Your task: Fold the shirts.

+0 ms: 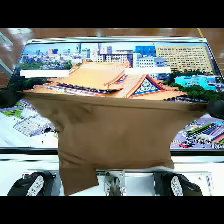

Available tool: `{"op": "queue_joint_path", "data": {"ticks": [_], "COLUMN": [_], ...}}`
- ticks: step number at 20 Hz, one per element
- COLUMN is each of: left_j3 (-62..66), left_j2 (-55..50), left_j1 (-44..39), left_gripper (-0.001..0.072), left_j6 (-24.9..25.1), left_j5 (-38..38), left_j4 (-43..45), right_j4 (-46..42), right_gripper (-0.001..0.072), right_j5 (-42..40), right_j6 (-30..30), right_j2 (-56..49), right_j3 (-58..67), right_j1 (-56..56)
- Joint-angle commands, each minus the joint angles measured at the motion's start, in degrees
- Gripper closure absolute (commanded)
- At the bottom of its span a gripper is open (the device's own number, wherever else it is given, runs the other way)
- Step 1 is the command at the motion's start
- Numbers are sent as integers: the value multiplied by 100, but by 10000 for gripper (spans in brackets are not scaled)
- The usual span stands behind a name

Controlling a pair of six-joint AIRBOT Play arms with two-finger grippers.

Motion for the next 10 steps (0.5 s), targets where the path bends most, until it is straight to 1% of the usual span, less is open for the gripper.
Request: {"op": "queue_joint_path", "data": {"ticks": [1,2,3,5,7,9,10], "left_j3": [-557,-514,-474,-393,-267,-136,-81], "left_j2": [-1311,-1714,-2118,-2721,-3156,-3447,-3580], "left_j1": [-68,-133,-219,-402,-603,-748,-807], "left_gripper": [666,666,667,667,666,666,666], "left_j6": [636,872,964,966,966,966,962], "left_j5": [1814,2149,2507,3060,3567,3958,4105], "left_j4": [-1058,-1333,-1578,-1856,-1856,-1853,-1856], "right_j4": [581,389,98,-411,-529,-525,-474], "right_gripper": [650,650,650,650,650,650,650], "right_j5": [-1869,-2288,-2752,-3766,-4769,-5377,-5469], "right_j6": [-219,-219,-203,37,472,918,1036], "right_j2": [-1244,-1637,-2050,-2771,-3388,-3930,-4175], "right_j3": [-264,-177,-109,7,131,306,411], "right_j1": [332,682,1097,1766,2109,2184,2181]}}
